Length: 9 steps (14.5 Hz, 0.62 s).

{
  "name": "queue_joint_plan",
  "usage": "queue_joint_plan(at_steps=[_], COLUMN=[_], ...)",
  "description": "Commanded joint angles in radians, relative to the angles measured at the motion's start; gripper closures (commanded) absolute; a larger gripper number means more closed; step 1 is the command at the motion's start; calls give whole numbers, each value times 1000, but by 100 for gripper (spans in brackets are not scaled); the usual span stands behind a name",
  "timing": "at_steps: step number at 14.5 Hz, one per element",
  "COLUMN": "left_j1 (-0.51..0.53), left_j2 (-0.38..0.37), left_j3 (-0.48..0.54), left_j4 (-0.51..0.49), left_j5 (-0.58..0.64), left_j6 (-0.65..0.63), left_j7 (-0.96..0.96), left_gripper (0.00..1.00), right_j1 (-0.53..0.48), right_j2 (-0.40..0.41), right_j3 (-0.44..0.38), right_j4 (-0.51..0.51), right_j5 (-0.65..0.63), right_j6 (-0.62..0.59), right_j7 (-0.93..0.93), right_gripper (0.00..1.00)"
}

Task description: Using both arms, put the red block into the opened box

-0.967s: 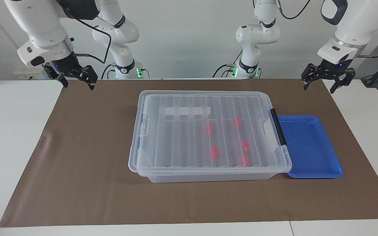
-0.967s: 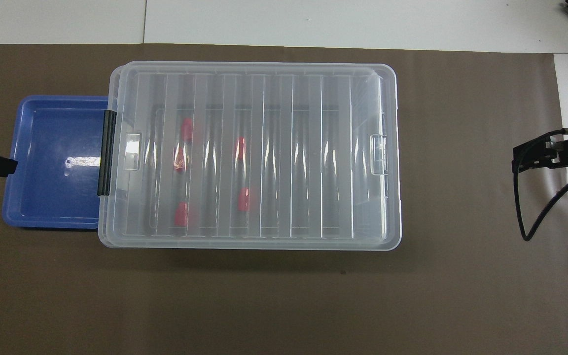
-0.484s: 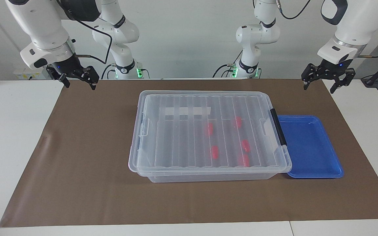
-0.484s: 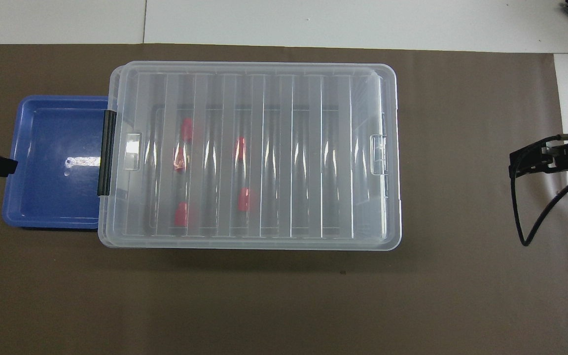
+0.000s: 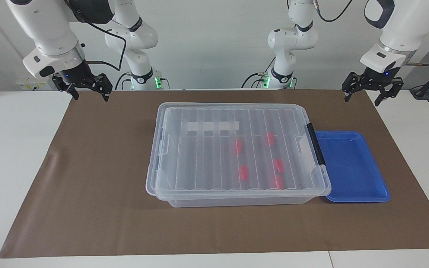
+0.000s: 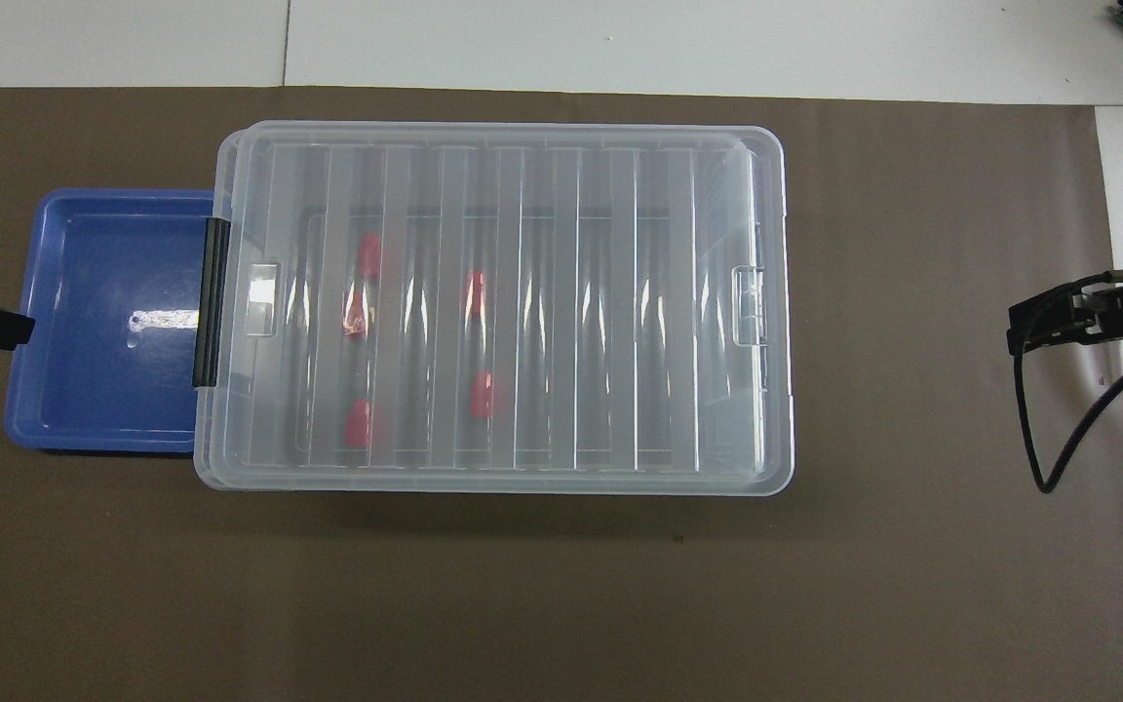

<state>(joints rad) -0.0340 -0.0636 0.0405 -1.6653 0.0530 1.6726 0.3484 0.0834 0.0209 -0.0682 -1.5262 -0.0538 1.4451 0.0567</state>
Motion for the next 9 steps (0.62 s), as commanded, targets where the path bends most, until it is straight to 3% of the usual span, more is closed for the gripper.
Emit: queue_joint_plan(at_steps=[1,9], left_j1=[-1,-1], left_j2=[-4,-7], left_j3=[4,4], left_j4=[-7,-20], left_j5=[-12,-12], left_j6=[10,29], left_j7=[1,3], left_gripper=[0,0], right_j1=[-16,-21], right_j2=[-30,-30], right_j3=[14,11], right_j4=[-34,-35], right_j5=[14,43], right_j6=[8,11], right_j7=[-17,3], right_gripper=[0,0])
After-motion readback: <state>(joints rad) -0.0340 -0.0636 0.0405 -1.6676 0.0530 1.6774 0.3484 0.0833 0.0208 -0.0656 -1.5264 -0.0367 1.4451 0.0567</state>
